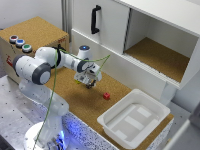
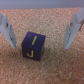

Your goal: Take the purple block and rotate it right

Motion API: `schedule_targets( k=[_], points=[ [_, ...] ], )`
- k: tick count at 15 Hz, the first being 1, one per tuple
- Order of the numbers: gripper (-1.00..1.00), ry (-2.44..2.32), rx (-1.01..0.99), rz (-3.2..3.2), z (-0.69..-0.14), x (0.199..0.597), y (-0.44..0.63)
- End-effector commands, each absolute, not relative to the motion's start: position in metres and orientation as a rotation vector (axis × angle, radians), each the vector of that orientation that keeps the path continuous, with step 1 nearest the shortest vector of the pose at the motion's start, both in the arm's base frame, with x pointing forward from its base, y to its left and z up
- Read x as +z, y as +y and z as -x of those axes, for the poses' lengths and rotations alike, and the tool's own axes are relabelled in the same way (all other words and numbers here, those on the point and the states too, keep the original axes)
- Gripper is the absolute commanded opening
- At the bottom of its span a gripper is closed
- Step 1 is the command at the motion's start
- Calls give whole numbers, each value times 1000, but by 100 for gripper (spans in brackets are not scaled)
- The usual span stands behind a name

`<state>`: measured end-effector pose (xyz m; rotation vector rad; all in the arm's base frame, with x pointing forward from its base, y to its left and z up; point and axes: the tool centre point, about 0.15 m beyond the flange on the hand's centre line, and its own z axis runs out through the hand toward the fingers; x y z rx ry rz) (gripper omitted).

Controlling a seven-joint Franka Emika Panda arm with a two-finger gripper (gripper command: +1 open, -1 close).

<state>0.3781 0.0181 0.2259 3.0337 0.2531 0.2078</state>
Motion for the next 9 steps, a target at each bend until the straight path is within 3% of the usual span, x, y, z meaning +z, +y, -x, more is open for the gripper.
schedule_targets(
  k=[1, 6, 9],
  points=[
    [-100, 256, 128, -3061, -404, 209, 28],
    [-100, 260, 36, -3073, -408, 203, 4],
    [-100, 274, 106, -3086, -412, 223, -15]
  ],
)
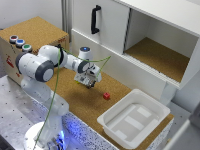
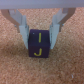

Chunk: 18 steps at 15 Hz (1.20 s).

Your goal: Take the purple block and rotate it right

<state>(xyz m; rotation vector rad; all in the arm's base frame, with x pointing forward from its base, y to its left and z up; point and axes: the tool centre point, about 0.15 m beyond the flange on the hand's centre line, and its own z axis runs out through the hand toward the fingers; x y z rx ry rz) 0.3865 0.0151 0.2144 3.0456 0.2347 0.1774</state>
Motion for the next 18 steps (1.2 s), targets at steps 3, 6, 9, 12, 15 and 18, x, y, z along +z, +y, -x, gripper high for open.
schedule_targets(
  k=[3, 6, 9, 12, 15, 18],
  points=[
    [-100, 324, 146, -3100, -414, 263, -31],
    [-100, 328, 87, -3096, -410, 276, -24],
    [-100, 114, 39, -3087, -403, 272, 2],
    [-100, -244, -39, -3060, -384, 257, 22],
    [-100, -610, -37, -2986, -371, 238, 26],
    [-100, -963, 4, -2874, -375, 245, 24]
  ],
)
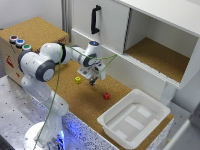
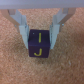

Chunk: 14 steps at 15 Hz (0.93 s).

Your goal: Take the purple block and rotate it right

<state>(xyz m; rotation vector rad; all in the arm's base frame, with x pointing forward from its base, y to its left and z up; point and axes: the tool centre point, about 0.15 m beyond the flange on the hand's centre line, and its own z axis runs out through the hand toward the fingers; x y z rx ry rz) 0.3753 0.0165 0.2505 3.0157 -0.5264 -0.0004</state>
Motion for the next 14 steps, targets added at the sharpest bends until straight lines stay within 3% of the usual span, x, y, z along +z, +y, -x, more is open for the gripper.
schedule_targets(
  k=[1, 4, 10, 14],
  points=[
    [-100, -1097, 6, -2831, -376, 247, 19],
    [-100, -1458, 24, -2775, -380, 241, -1],
    [-100, -2129, -156, -2457, -384, 203, -37],
    [-100, -2200, -32, -2340, -393, 211, -36]
  ],
)
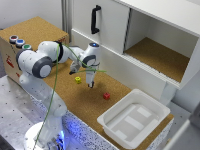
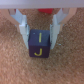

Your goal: Take the purple block and rotate it right

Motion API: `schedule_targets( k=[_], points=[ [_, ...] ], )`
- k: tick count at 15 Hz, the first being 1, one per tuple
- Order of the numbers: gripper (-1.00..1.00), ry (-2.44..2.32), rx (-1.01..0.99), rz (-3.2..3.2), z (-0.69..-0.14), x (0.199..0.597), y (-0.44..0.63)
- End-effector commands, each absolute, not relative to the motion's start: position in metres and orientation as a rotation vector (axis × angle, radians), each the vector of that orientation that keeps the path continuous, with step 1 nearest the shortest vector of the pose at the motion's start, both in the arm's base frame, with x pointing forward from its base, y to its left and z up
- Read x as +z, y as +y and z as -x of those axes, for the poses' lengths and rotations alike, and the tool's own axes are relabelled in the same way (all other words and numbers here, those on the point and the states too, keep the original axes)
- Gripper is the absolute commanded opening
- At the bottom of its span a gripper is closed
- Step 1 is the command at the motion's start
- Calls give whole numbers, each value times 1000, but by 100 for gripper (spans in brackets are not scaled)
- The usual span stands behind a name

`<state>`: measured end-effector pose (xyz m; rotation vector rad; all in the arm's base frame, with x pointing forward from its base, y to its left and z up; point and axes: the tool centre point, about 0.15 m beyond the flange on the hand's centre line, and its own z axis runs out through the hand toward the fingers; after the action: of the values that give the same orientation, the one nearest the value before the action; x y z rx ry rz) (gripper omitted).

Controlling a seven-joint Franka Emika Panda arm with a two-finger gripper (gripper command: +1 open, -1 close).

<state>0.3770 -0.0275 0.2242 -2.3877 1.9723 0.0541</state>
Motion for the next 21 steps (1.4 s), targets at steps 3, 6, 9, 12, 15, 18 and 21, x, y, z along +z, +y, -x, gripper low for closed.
schedule_targets(
  k=[3, 6, 9, 12, 15, 18, 21],
  points=[
    [-100, 2068, -76, 2230, -401, 204, -30],
    [-100, 2050, -44, 2227, -401, 191, -28],
    [-100, 2050, -44, 2227, -401, 191, -28],
    [100, 2001, -86, 2311, -395, 221, -31],
    [100, 1985, -110, 2398, -387, 246, -17],
    [100, 1918, -152, 2436, -373, 265, 4],
    [100, 1739, -124, 2611, -362, 282, 23]
  ],
)
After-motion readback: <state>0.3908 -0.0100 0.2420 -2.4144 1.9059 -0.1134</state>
